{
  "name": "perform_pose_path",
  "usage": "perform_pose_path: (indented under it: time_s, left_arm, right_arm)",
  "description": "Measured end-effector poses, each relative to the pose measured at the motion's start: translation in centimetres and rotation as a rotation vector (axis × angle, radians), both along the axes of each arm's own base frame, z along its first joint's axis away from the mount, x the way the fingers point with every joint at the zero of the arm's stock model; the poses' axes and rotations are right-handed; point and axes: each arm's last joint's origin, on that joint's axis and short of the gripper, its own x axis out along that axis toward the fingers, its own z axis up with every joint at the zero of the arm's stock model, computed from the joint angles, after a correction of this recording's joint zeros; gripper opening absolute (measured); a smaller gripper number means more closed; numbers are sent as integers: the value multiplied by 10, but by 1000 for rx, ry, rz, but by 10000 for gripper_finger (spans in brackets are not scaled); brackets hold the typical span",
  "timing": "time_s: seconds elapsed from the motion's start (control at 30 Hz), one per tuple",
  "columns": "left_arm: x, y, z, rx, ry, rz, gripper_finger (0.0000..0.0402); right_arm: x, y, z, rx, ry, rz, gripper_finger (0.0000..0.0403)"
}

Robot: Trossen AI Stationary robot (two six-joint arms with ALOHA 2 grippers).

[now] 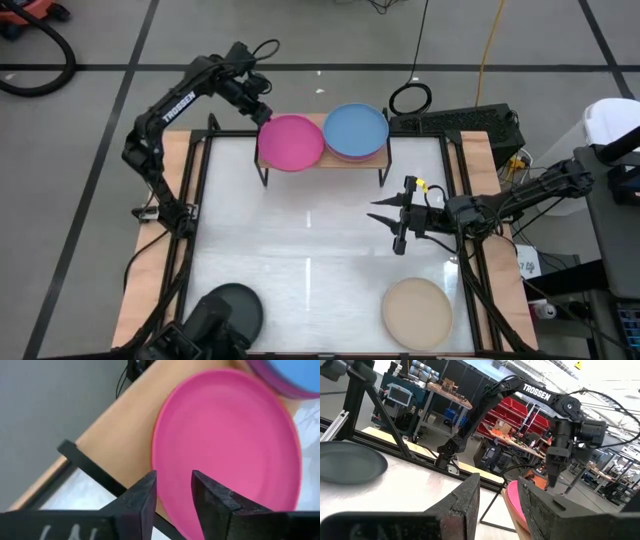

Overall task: Place and stack plates onto a shelf
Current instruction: Stack the pink plate on top of the orange plate, then stack the gray plate on top of the pink plate

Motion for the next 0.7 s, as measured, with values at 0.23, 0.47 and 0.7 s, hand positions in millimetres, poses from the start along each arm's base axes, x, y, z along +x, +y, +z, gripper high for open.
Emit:
perform_pose_path:
  time_s: [0.23, 0.47, 0.7]
  left_arm:
    - [-3, -7, 48, 120, -89, -29, 131]
    - [-19, -67, 112, 349, -255, -151, 131]
    - [-43, -141, 125, 498, -462, -206, 131]
  right_arm:
    - [0, 0, -2, -6, 20, -3, 114]
    - [0, 1, -9, 12, 86, -2, 114]
    - [-3, 3, -10, 15, 94, -95, 114]
